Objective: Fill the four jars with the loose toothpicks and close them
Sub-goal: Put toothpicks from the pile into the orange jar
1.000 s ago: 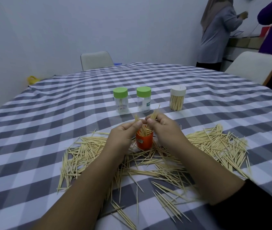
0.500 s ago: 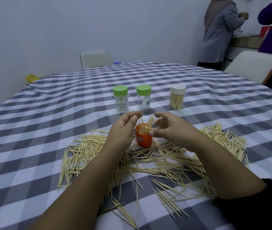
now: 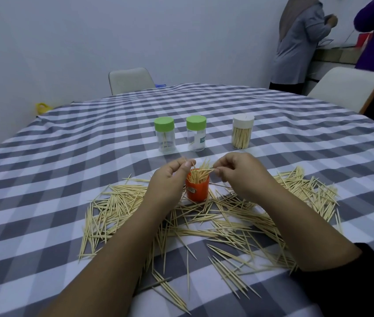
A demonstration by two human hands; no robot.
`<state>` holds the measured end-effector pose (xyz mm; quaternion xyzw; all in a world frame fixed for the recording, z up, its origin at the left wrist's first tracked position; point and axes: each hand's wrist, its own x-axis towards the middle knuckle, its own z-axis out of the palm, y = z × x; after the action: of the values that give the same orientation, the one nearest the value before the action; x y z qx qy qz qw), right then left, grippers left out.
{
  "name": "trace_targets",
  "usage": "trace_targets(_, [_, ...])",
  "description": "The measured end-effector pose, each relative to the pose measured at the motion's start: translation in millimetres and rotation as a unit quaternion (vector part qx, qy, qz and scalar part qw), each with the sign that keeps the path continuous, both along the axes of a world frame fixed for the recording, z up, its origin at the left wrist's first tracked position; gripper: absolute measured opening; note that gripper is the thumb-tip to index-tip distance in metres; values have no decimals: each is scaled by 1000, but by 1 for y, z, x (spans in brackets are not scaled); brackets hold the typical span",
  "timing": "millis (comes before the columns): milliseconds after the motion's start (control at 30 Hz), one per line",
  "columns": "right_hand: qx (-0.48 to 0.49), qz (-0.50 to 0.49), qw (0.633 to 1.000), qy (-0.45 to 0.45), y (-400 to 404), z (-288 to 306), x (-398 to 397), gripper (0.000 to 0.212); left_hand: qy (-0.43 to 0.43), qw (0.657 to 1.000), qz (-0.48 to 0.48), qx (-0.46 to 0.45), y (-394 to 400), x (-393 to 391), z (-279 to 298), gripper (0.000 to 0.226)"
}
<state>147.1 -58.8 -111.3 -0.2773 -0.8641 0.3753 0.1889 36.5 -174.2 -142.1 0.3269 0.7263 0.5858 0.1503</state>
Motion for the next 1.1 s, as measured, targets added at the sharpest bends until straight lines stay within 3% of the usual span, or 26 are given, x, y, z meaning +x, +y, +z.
trace_targets(233, [190, -15, 981, -25, -4, 3, -1, 17, 92, 995, 1, -36, 0, -2, -4, 31])
trace_targets(400, [204, -12, 979, 4, -5, 2, -1, 19, 147, 986, -23, -76, 1, -1, -3, 36])
trace_targets(633, [100, -9, 990, 96, -19, -20, -13, 29, 134, 986, -23, -94, 0, 1, -6, 42])
trace_targets(733, [6, -3, 993, 121, -22, -24, -18, 40, 121, 988, -28, -90, -1, -1, -7, 46])
trace_targets(867, [-169, 39, 971, 166, -23, -23, -18, 51, 108, 984, -68, -122, -4, -1, -2, 83])
trace_targets(1000, [-172, 71, 966, 179, -23, -25, -16, 50, 187, 956, -72, -213, -8, 2, 5, 100])
trace_targets(1100, [-135, 74, 969, 194, -23, -26, -16, 50, 231, 946, -57, -220, -9, 3, 6, 93])
